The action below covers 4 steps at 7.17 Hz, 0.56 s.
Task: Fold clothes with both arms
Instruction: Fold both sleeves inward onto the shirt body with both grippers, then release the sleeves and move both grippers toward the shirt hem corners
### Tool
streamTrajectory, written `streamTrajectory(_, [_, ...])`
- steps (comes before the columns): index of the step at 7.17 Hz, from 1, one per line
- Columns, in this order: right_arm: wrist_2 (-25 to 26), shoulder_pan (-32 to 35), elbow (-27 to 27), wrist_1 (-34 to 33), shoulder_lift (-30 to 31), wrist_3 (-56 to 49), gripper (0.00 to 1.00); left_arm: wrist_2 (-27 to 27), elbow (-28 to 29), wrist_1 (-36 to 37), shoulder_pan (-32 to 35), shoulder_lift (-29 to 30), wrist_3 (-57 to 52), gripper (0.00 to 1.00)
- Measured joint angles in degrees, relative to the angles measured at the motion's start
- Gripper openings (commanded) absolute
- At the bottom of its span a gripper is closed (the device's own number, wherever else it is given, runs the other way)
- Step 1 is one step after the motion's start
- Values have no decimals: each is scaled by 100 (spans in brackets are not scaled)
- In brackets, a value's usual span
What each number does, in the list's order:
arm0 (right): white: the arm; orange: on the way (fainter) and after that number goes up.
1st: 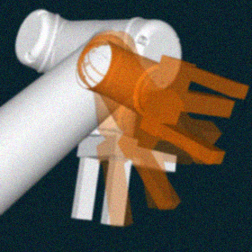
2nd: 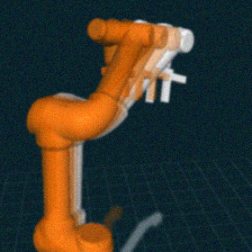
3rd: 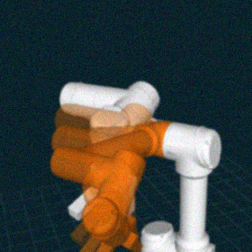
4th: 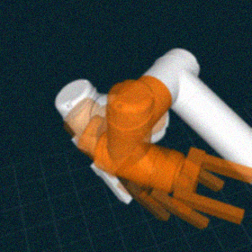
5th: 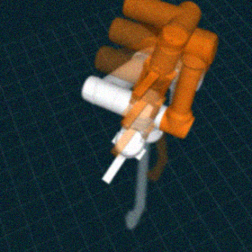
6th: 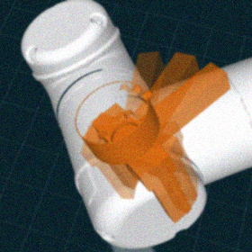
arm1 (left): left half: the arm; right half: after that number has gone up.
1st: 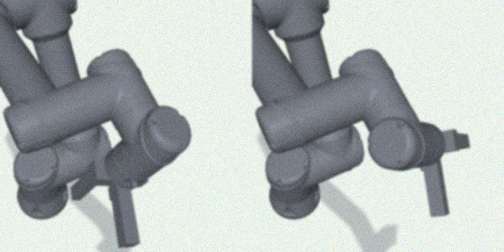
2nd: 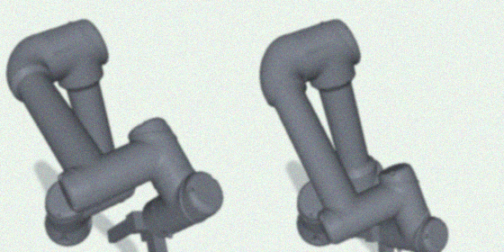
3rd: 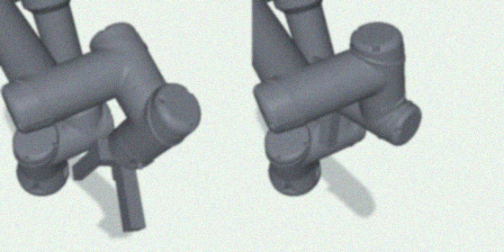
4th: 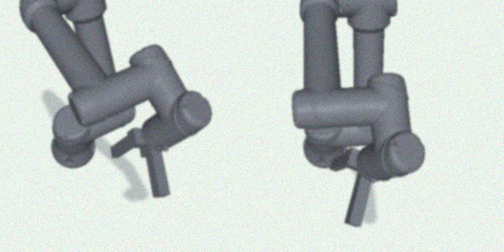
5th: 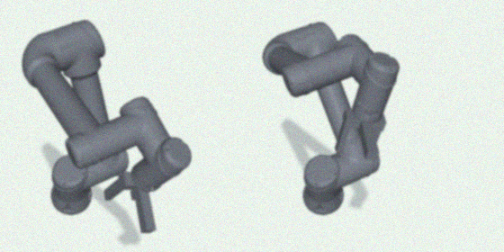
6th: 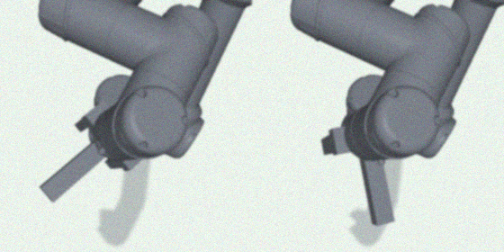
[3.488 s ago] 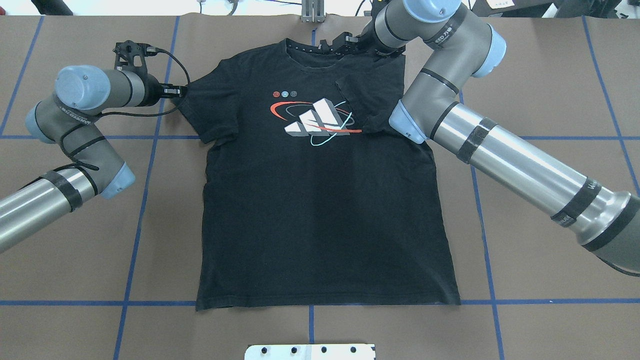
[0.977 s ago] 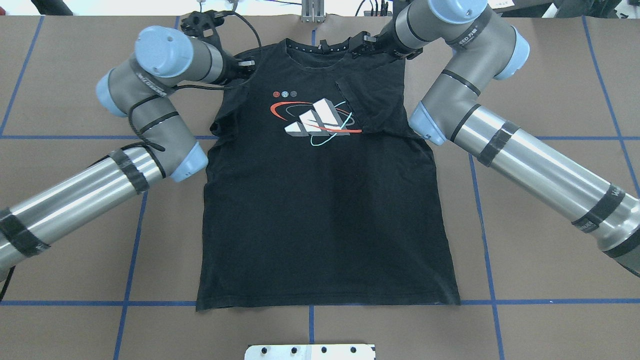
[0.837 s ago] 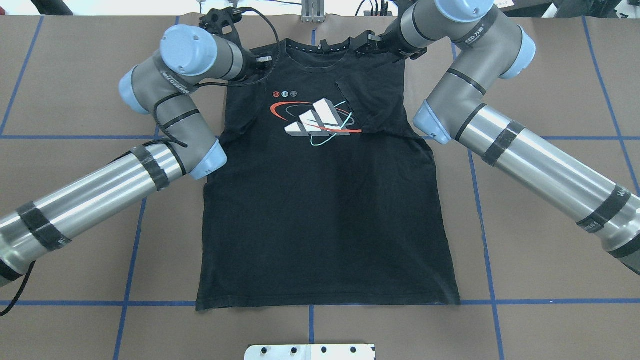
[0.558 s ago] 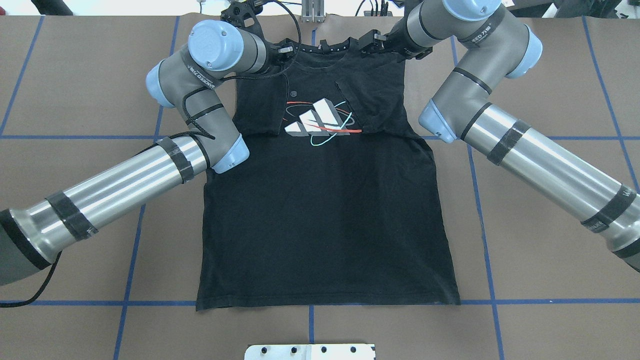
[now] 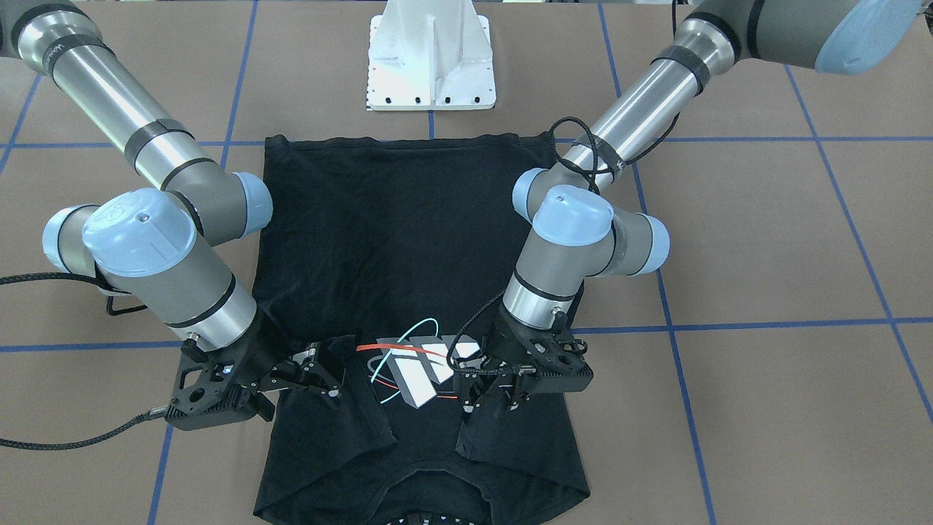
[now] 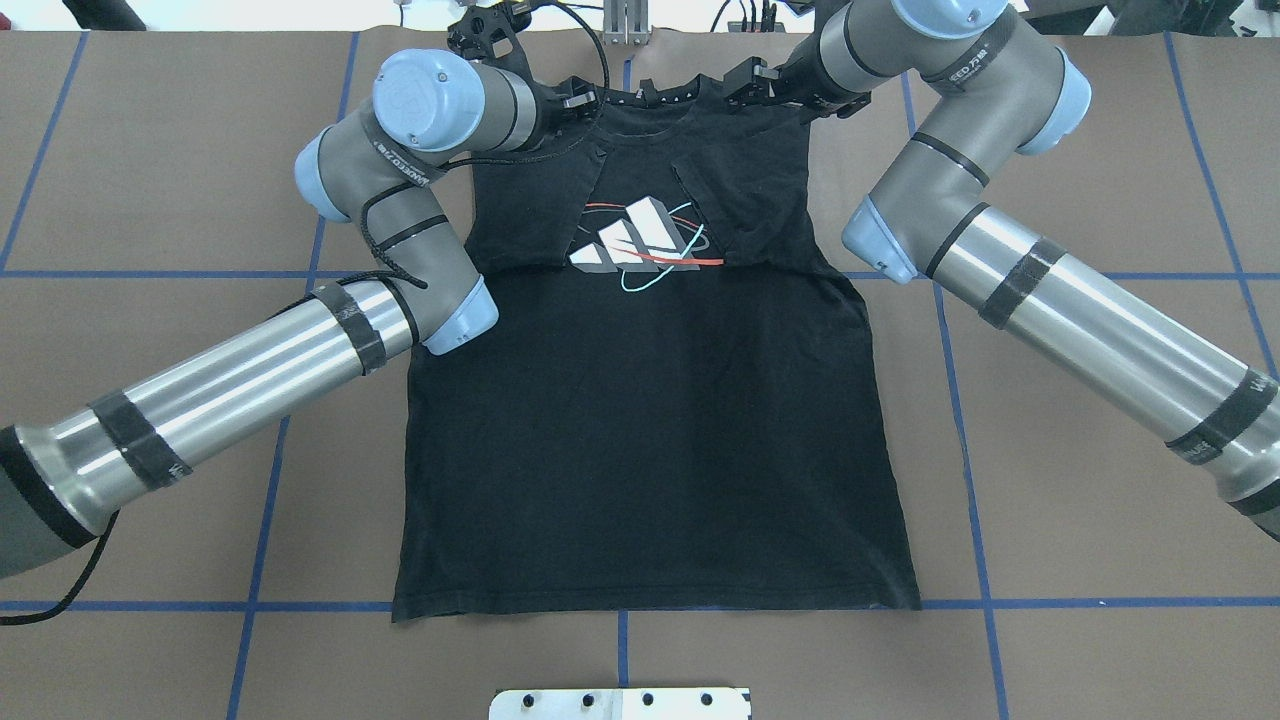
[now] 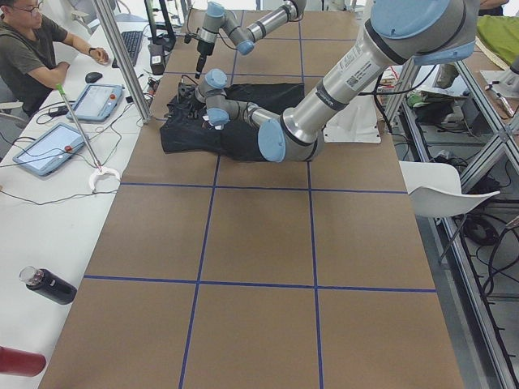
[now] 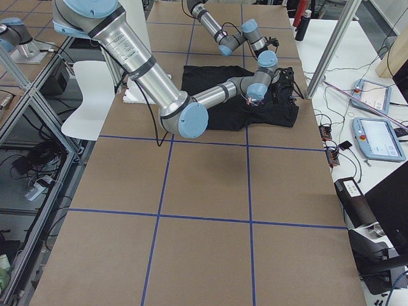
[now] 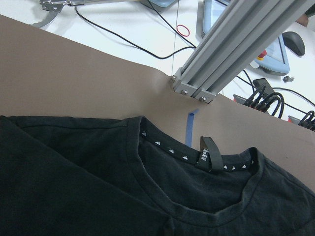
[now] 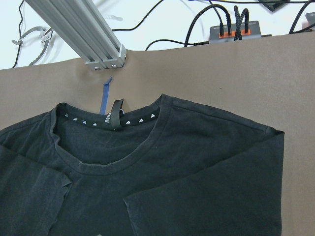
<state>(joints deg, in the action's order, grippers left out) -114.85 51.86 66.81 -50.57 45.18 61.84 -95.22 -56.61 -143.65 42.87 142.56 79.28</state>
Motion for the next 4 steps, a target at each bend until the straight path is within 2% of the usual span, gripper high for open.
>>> streamTrajectory(2, [-428,11,150,-22,142,212,99,-434,-1213,56,43,-917,-40,100])
streamTrajectory(3, [-618,12,482,-29,426,525,99,-808,-1880,75,71,-1456,-48,100])
streamTrajectory(4, [-791,18,1061,-68,902,884,99,-1175,-2630,127,93,-2064,-51,100])
